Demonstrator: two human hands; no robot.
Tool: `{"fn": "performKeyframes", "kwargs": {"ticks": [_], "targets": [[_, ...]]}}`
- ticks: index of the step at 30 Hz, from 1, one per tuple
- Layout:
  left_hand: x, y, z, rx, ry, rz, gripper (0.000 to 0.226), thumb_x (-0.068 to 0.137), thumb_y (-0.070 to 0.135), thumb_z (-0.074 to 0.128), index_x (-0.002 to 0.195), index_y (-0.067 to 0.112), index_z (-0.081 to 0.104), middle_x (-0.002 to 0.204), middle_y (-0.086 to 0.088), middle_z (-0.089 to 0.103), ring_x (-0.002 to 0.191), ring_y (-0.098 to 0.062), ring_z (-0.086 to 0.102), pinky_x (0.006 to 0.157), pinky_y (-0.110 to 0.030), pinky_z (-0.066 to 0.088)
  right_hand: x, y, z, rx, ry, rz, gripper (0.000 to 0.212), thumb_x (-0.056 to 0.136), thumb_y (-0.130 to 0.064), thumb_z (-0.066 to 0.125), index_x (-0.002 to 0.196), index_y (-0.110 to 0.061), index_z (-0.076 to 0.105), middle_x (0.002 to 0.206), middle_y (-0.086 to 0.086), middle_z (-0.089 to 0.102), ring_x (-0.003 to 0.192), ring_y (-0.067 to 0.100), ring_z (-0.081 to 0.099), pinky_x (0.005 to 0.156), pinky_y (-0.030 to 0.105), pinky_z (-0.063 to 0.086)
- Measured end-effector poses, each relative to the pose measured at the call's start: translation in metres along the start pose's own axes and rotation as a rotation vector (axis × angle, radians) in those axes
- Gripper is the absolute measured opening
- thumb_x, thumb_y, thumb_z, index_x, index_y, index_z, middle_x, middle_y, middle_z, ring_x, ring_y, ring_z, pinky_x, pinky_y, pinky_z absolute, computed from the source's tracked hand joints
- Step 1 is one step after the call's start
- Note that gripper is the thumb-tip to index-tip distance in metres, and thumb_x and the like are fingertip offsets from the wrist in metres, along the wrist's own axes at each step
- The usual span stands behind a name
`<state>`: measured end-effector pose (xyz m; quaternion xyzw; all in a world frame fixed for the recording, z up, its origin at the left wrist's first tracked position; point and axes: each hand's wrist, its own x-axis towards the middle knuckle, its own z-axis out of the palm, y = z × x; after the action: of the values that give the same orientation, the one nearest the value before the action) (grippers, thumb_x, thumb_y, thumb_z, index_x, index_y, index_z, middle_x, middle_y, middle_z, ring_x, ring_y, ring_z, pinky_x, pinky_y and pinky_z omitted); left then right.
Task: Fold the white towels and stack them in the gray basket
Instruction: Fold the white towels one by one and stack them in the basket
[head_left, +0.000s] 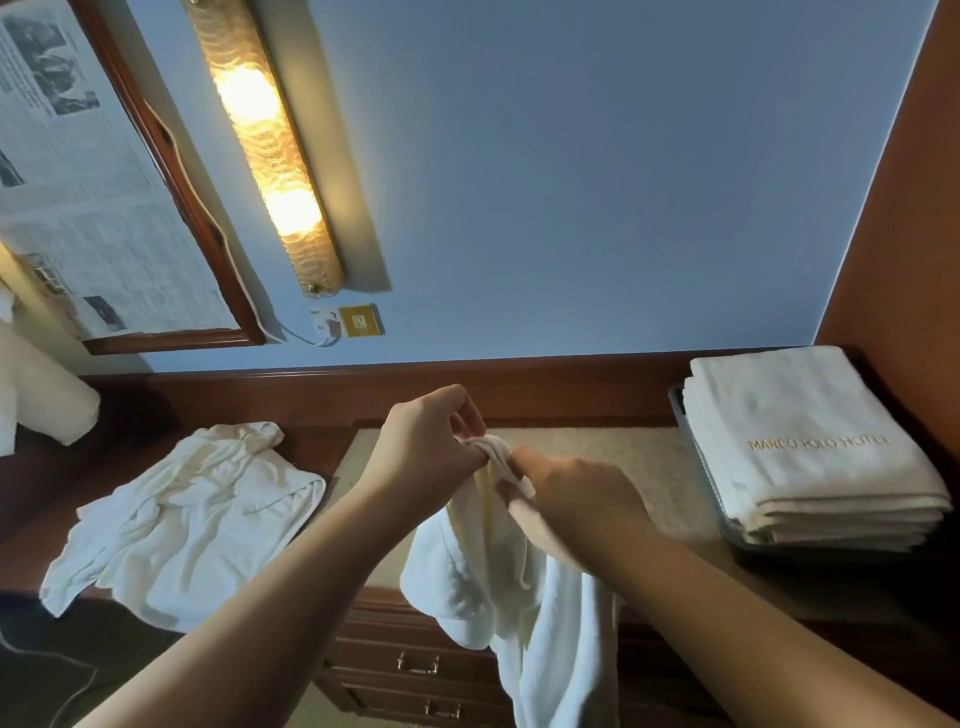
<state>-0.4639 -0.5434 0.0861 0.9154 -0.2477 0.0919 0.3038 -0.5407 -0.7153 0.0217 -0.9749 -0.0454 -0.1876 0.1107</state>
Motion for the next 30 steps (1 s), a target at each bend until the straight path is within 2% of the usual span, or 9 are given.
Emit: {"fn": "performKeyframes", "kwargs": {"ticks": [3, 9, 13, 17, 20, 22, 25, 28, 30], "targets": [[0.0, -0.006, 0.003, 0.003, -0.002, 0.068, 0.02, 0.075, 0.017, 0.077, 0.078, 0.03, 0.062, 0.075, 0.013, 0.065, 0.069, -0.004, 0.058, 0.057, -0.017, 0.041, 0.003, -0.004, -0.003, 0.035, -0.106, 0.016, 0.031, 0.104, -0.047, 0.042, 0.132, -0.039, 0.049, 0.088, -0.003, 0.069, 0.065, 0.022, 0.052, 0.053, 0.029, 0.032], [-0.004, -0.052, 0.01, 0.036, 0.099, 0.423, 0.018, 0.09, 0.014, 0.074, 0.09, 0.022, 0.058, 0.079, 0.01, 0.062, 0.073, -0.018, 0.056, 0.063, -0.041, 0.051, 0.02, 0.004, -0.034, 0.078, -0.073, 0.104, 0.016, 0.102, -0.043, 0.046, 0.092, -0.031, 0.046, 0.071, -0.004, 0.059, 0.069, 0.026, 0.058, 0.058, 0.037, 0.047], [-0.02, -0.077, 0.023, -0.026, 0.253, 0.616, 0.013, 0.094, 0.003, 0.072, 0.094, 0.014, 0.065, 0.101, 0.004, 0.072, 0.086, -0.019, 0.065, 0.073, -0.031, 0.055, 0.034, -0.008, -0.07, 0.073, -0.199, 0.004, 0.02, 0.095, -0.038, 0.054, 0.079, -0.027, 0.049, 0.067, -0.004, 0.059, 0.063, 0.016, 0.054, 0.061, 0.039, 0.048], [-0.045, -0.087, 0.032, -0.145, 0.293, 0.523, 0.019, 0.09, 0.001, 0.076, 0.104, 0.013, 0.071, 0.104, 0.008, 0.073, 0.091, -0.011, 0.069, 0.075, -0.022, 0.054, 0.043, -0.025, -0.087, 0.076, -0.362, -0.044, 0.021, 0.091, -0.037, 0.058, 0.078, -0.021, 0.055, 0.066, -0.008, 0.056, 0.06, 0.015, 0.048, 0.058, 0.036, 0.041], [-0.067, -0.092, 0.04, -0.224, 0.244, 0.402, 0.01, 0.095, 0.017, 0.075, 0.103, 0.019, 0.069, 0.098, 0.019, 0.066, 0.085, 0.001, 0.062, 0.073, -0.014, 0.047, 0.05, -0.038, -0.085, 0.142, -0.484, -0.076, 0.026, 0.092, -0.036, 0.062, 0.073, -0.019, 0.054, 0.062, -0.013, 0.052, 0.059, 0.012, 0.043, 0.058, 0.033, 0.036], [-0.082, -0.097, 0.049, -0.272, 0.168, 0.319, 0.002, 0.1, 0.026, 0.07, 0.099, 0.027, 0.068, 0.091, 0.02, 0.062, 0.079, -0.004, 0.062, 0.069, -0.016, 0.047, 0.053, -0.045, -0.081, 0.208, -0.548, -0.1, 0.029, 0.092, -0.033, 0.064, 0.071, -0.016, 0.054, 0.058, -0.011, 0.048, 0.058, 0.011, 0.042, 0.06, 0.033, 0.036], [-0.106, -0.12, 0.067, -0.327, 0.081, 0.151, 0.029, 0.102, 0.026, 0.067, 0.084, 0.046, 0.055, 0.082, 0.019, 0.058, 0.072, -0.008, 0.058, 0.062, -0.016, 0.041, 0.054, -0.049, -0.074, 0.298, -0.592, -0.103, 0.032, 0.093, -0.029, 0.067, 0.07, -0.012, 0.054, 0.055, -0.009, 0.043, 0.056, 0.01, 0.039, 0.06, 0.031, 0.034], [-0.13, -0.157, 0.08, -0.293, 0.001, 0.008, 0.024, 0.101, 0.044, 0.064, 0.08, 0.034, 0.059, 0.078, 0.011, 0.059, 0.063, -0.01, 0.056, 0.058, -0.023, 0.041, 0.049, -0.045, -0.064, 0.372, -0.614, -0.083, 0.032, 0.093, -0.027, 0.068, 0.072, -0.008, 0.056, 0.057, -0.007, 0.042, 0.056, 0.009, 0.037, 0.061, 0.032, 0.034], [-0.142, -0.18, 0.081, -0.244, 0.004, -0.031, 0.046, 0.095, 0.065, 0.059, 0.071, 0.025, 0.059, 0.076, 0.009, 0.058, 0.059, -0.009, 0.053, 0.054, -0.021, 0.039, 0.045, -0.041, -0.054, 0.387, -0.653, -0.075, 0.032, 0.093, -0.029, 0.068, 0.073, -0.006, 0.057, 0.061, -0.002, 0.044, 0.059, 0.01, 0.039, 0.063, 0.034, 0.035]]}}
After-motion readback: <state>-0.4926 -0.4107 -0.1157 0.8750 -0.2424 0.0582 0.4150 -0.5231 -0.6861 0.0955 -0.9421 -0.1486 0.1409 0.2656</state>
